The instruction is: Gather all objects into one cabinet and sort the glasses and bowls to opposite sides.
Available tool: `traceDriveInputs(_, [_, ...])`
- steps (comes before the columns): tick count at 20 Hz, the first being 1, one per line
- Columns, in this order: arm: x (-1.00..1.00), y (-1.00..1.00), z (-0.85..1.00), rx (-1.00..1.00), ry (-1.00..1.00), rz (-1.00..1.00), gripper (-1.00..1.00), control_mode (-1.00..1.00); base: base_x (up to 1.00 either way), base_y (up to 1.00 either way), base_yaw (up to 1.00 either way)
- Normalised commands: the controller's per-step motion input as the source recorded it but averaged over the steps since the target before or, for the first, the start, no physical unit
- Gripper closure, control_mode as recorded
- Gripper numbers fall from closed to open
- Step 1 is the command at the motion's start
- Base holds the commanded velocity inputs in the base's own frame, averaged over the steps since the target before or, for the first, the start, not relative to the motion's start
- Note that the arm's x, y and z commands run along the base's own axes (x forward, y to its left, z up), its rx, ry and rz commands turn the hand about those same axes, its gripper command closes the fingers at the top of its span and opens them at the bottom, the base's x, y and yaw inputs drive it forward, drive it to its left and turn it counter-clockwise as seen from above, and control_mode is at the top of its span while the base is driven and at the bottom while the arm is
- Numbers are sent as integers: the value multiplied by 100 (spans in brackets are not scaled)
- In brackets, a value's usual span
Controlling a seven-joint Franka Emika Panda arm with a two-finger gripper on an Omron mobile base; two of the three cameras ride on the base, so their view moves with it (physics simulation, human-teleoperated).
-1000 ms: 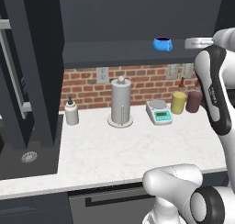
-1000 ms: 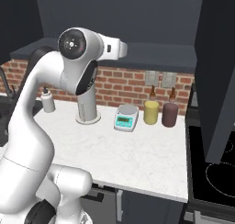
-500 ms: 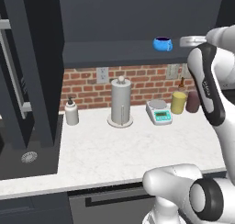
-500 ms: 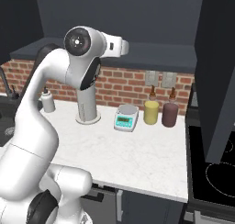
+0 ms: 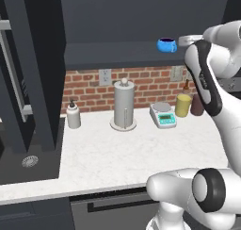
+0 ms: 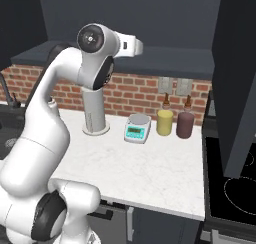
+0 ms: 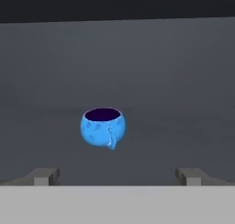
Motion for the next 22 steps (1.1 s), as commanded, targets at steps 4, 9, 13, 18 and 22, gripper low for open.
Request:
traceDriveInputs(4, [18,-3,0,-10,9,0,-100,-100,0,0,0])
traceDriveInputs(9, [34,0,0,-10,11,0,-100,-100,0,0,0])
traceDriveInputs(13, [33,0,0,-6,7,0,-100,-100,0,0,0])
traceDriveInputs(18, [26,0,0,-1,5,0,-100,-100,0,0,0])
traceDriveInputs(22, [17,0,0,0,4,0,-100,-100,0,0,0])
